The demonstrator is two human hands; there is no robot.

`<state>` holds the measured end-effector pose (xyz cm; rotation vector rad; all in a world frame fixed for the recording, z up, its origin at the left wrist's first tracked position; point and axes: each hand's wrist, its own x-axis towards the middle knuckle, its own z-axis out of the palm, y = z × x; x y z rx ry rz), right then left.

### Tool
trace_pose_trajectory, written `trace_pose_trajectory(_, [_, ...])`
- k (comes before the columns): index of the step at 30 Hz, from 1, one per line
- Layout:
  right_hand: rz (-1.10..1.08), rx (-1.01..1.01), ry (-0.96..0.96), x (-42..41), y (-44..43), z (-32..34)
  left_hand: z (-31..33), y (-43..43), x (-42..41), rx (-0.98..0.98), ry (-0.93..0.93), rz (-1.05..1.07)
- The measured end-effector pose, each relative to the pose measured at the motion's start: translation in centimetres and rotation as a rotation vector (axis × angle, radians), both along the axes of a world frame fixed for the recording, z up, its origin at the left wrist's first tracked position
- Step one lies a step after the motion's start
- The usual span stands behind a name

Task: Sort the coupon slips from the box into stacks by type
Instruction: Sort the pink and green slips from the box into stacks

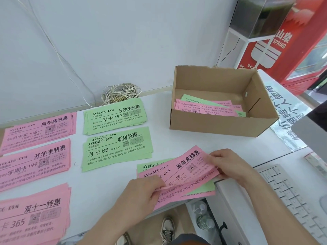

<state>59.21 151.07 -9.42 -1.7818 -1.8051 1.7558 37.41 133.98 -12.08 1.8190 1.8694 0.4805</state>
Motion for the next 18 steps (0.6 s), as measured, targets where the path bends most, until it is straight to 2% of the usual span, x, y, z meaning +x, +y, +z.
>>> trace_pose_trajectory(3, [0.089, 0.145, -0.008, 0.1, 0.2, 1.2, 0.3, -0.4, -0.1, -0.063, -0.096, 0.051])
trace_pose_trajectory(7, [-0.055, 0.223, 0.16, 1.2, 1.3, 4.0, 2.3, -1.4, -1.0, 0.16, -0.23, 0.367])
trace_pose_trajectory(9, [-0.111, 0.245, 0.243, 0.9, 1.6, 4.9, 4.2, -1.7, -1.9, 0.18, -0.474, 0.547])
trace_pose_trajectory(12, [-0.142, 0.278, 0.307, -1.3, 1.0, 5.6, 7.0, -2.0, -2.8, 0.156, -0.939, 0.708])
trace_pose_trajectory(13, [-0.146, 0.276, 0.33, -2.2, 0.6, 5.8, 7.5, -2.2, -2.9, 0.132, -1.019, 0.743])
trace_pose_trajectory(18, [-0.105, 0.229, 0.426, -8.2, -2.5, 6.6, 9.2, -4.3, -4.4, 0.119, -1.019, 0.88])
